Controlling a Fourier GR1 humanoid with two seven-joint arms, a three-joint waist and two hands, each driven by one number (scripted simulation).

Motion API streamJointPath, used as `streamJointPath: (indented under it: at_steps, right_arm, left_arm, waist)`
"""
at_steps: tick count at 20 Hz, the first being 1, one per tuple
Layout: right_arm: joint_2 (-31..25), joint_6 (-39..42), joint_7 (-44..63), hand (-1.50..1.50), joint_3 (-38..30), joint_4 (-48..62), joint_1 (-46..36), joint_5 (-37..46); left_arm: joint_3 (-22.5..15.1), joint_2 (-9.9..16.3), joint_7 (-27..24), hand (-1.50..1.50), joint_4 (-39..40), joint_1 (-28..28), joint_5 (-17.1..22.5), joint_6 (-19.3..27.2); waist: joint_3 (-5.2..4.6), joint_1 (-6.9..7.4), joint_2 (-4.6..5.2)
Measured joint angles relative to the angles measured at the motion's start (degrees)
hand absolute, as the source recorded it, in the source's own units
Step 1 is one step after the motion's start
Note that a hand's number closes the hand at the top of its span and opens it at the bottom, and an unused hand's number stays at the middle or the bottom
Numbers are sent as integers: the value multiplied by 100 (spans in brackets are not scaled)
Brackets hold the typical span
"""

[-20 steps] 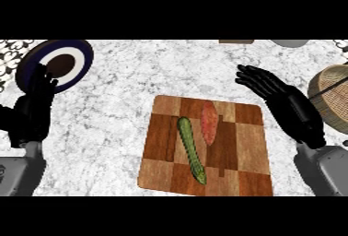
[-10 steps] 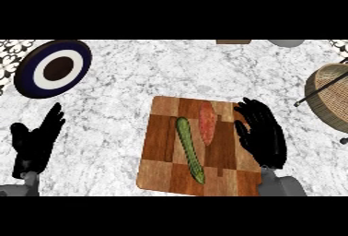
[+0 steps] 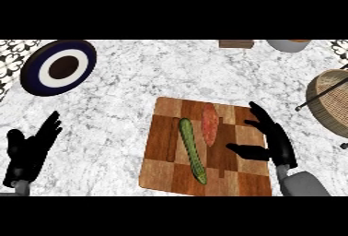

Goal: Pick the sweet potato from the cutting board and place it in the tiered basket

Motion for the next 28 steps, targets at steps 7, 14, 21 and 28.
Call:
streamJointPath:
  at_steps: [7,14,21,28]
  right_arm:
    - [-502,1032,2137,-150,421,-499,-1076,-18]
    - [-265,1611,3552,-150,260,-506,-1877,-94]
    - [-267,2418,4516,-150,50,-351,-2237,-236]
    - [-279,2761,4959,-150,-194,-517,-1882,46]
  left_arm:
    - [128,12,-58,0,28,131,47,-146]
    - [287,-110,-173,0,97,202,-70,-273]
    - [388,-231,-196,0,20,305,-215,-341]
    - [573,-319,-168,0,34,320,-357,-509]
  waist:
    - [23,-74,1]
    - [39,-120,9]
    - [45,-131,9]
    - [44,-155,10]
